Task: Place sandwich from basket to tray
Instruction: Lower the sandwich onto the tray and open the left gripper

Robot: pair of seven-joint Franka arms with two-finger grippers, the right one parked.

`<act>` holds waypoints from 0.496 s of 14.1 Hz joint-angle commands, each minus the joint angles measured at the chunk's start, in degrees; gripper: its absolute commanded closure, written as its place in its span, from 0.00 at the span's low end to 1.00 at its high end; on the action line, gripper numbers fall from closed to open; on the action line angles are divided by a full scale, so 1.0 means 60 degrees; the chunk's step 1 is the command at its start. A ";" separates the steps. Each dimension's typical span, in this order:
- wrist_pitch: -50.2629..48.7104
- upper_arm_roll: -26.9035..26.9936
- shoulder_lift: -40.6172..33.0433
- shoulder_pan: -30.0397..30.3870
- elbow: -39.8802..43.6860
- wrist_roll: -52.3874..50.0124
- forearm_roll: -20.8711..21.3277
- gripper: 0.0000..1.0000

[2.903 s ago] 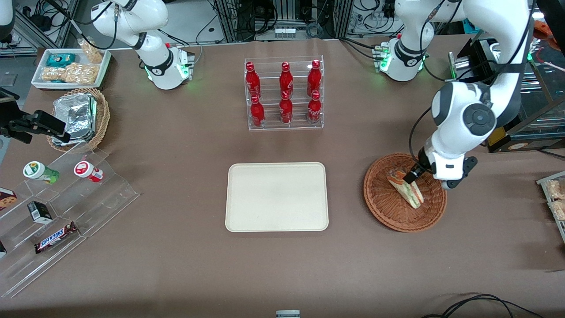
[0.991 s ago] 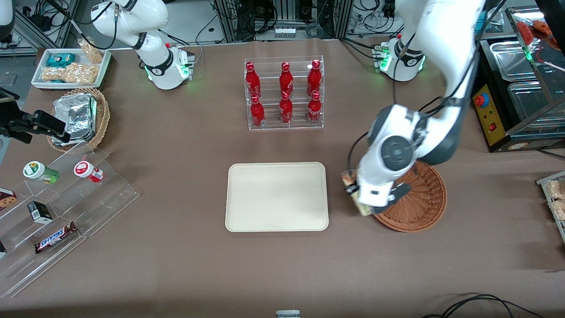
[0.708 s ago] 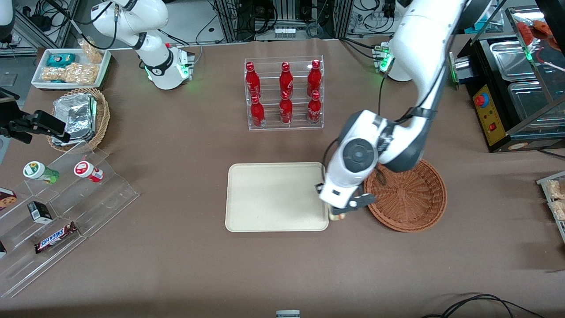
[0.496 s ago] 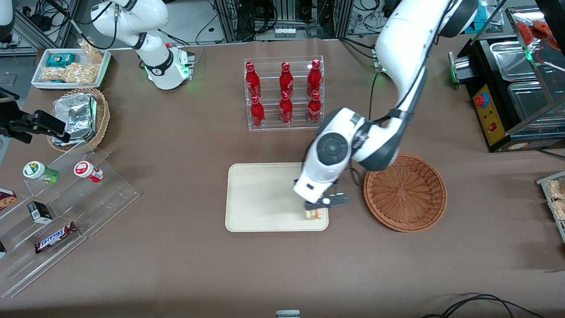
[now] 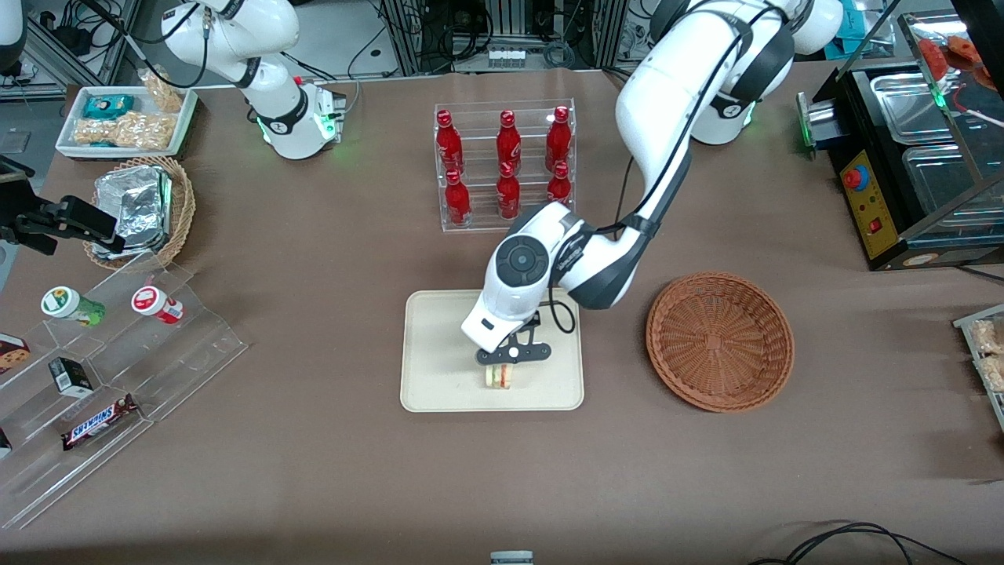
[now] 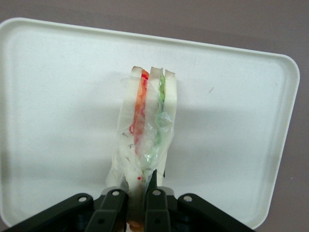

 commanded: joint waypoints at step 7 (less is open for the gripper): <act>0.0055 -0.0062 0.0530 -0.0224 0.0719 -0.1064 -0.0117 0.00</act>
